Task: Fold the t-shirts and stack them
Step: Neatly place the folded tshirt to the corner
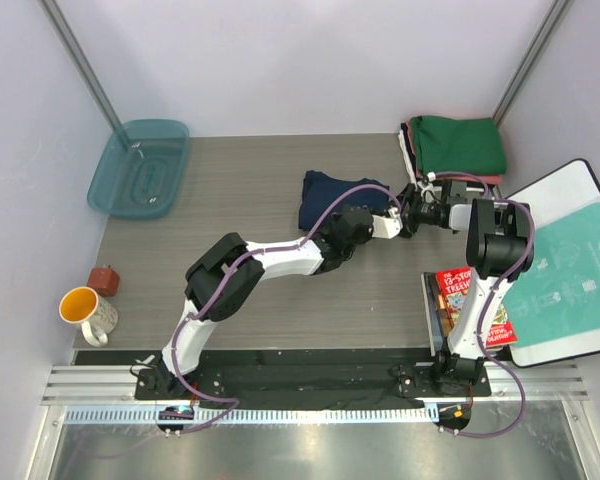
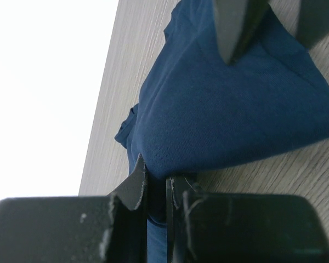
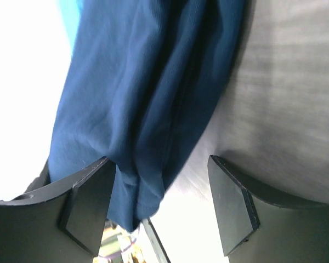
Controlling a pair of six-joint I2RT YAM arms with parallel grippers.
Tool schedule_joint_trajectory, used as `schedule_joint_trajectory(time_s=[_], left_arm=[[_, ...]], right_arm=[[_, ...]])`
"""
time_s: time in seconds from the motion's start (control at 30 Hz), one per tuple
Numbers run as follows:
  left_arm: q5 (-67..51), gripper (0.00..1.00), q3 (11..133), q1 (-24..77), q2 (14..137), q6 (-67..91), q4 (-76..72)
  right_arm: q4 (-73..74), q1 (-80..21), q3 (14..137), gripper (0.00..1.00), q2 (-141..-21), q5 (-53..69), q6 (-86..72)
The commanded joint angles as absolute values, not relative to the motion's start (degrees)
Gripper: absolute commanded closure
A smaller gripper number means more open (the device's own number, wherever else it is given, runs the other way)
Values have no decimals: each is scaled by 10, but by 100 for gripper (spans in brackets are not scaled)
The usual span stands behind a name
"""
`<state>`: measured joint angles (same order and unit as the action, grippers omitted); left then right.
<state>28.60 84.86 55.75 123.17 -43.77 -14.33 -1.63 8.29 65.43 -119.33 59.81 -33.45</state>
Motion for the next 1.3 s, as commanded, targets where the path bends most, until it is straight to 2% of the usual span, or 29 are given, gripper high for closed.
schedule_joint_trajectory(time_s=[0.0, 0.37, 0.6, 1.03, 1.27], left_arm=[[298, 100, 847, 557, 1208, -433, -178], [301, 100, 842, 557, 1201, -432, -171], [301, 100, 843, 557, 1200, -431, -173], [306, 100, 857, 556, 1209, -458, -204], [304, 100, 861, 555, 1217, -469, -214]], right_arm=[[-199, 80, 645, 27, -1202, 588, -459], [-405, 76, 606, 27, -1221, 566, -619], [-417, 58, 613, 28, -1230, 565, -628], [-160, 70, 635, 29, -1172, 591, -443], [-116, 98, 628, 29, -1168, 586, -399]])
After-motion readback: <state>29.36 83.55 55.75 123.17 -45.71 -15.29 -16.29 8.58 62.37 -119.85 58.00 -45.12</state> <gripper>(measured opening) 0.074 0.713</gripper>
